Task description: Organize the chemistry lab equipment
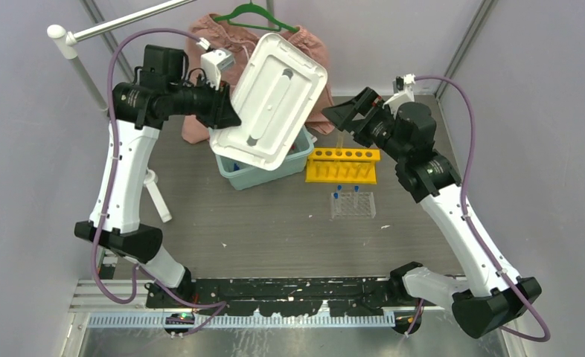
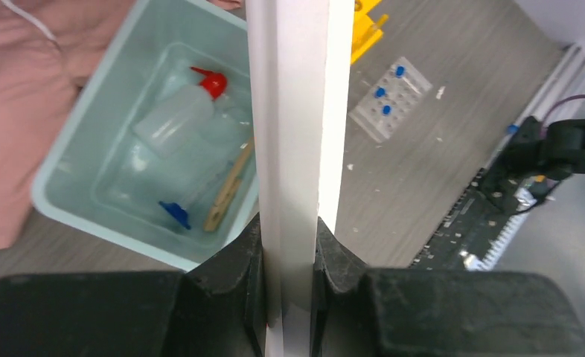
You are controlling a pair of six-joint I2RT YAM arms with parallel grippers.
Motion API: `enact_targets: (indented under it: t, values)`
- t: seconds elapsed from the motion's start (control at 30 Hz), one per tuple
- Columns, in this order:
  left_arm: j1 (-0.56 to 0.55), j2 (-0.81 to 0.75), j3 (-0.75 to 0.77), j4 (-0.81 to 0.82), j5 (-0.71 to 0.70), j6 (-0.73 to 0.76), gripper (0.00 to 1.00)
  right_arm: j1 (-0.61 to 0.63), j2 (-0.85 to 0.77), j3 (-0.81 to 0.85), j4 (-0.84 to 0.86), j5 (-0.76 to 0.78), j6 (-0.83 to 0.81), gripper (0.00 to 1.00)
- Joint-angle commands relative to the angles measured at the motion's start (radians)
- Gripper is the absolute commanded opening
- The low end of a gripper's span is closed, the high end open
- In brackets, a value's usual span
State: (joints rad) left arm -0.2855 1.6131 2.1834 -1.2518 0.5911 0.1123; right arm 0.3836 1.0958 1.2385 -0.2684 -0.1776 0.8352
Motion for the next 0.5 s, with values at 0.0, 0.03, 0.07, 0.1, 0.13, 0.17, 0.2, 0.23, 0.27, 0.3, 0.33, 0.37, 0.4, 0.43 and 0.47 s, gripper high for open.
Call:
enact_targets:
  t: [0.0, 0.03, 0.07, 0.1, 0.13, 0.17, 0.2, 0.23, 0.27, 0.3, 0.33, 0.37, 0.4, 0.43, 0.47]
  values:
    - [0.001, -0.088, 0.020, 0.132, -0.105, 0.135, 0.00, 0.003, -0.017, 0.093, -0.040, 0.020, -0.032, 1.00]
    - [-0.005, -0.109, -0.013, 0.164, -0.140, 0.175, 0.00, 0.003, -0.017, 0.111, -0.062, 0.021, -0.018, 1.00]
    - [-0.020, -0.139, -0.053, 0.196, -0.179, 0.234, 0.00, 0.003, -0.008, 0.131, -0.094, 0.022, 0.000, 1.00]
    - [-0.036, -0.171, -0.108, 0.229, -0.218, 0.301, 0.00, 0.002, 0.004, 0.160, -0.133, 0.023, 0.025, 1.00]
    - [-0.056, -0.212, -0.168, 0.270, -0.263, 0.386, 0.00, 0.002, 0.015, 0.183, -0.169, 0.020, 0.053, 1.00]
    - [-0.082, -0.258, -0.247, 0.311, -0.305, 0.482, 0.00, 0.001, 0.019, 0.193, -0.179, 0.006, 0.096, 1.00]
    - [-0.109, -0.309, -0.367, 0.370, -0.359, 0.580, 0.00, 0.000, 0.020, 0.186, -0.150, -0.022, 0.145, 1.00]
    - [-0.139, -0.368, -0.456, 0.434, -0.404, 0.683, 0.00, 0.001, 0.018, 0.176, -0.111, -0.044, 0.194, 1.00]
    - [-0.164, -0.422, -0.554, 0.497, -0.434, 0.782, 0.00, 0.001, 0.018, 0.169, -0.087, -0.059, 0.238, 1.00]
    - [-0.185, -0.480, -0.644, 0.574, -0.463, 0.875, 0.00, 0.000, 0.020, 0.165, -0.065, -0.076, 0.273, 1.00]
    - [-0.205, -0.531, -0.718, 0.634, -0.481, 0.956, 0.00, 0.001, 0.023, 0.162, -0.046, -0.095, 0.307, 1.00]
    - [-0.221, -0.572, -0.779, 0.681, -0.490, 1.029, 0.00, 0.002, 0.025, 0.156, -0.016, -0.114, 0.347, 1.00]
    - [-0.238, -0.617, -0.826, 0.720, -0.499, 1.114, 0.00, 0.002, 0.029, 0.150, 0.002, -0.130, 0.370, 1.00]
    - [-0.252, -0.643, -0.872, 0.761, -0.515, 1.163, 0.00, 0.001, 0.032, 0.144, 0.008, -0.143, 0.391, 1.00]
    - [-0.263, -0.663, -0.910, 0.821, -0.528, 1.205, 0.00, 0.002, 0.033, 0.137, 0.011, -0.151, 0.402, 1.00]
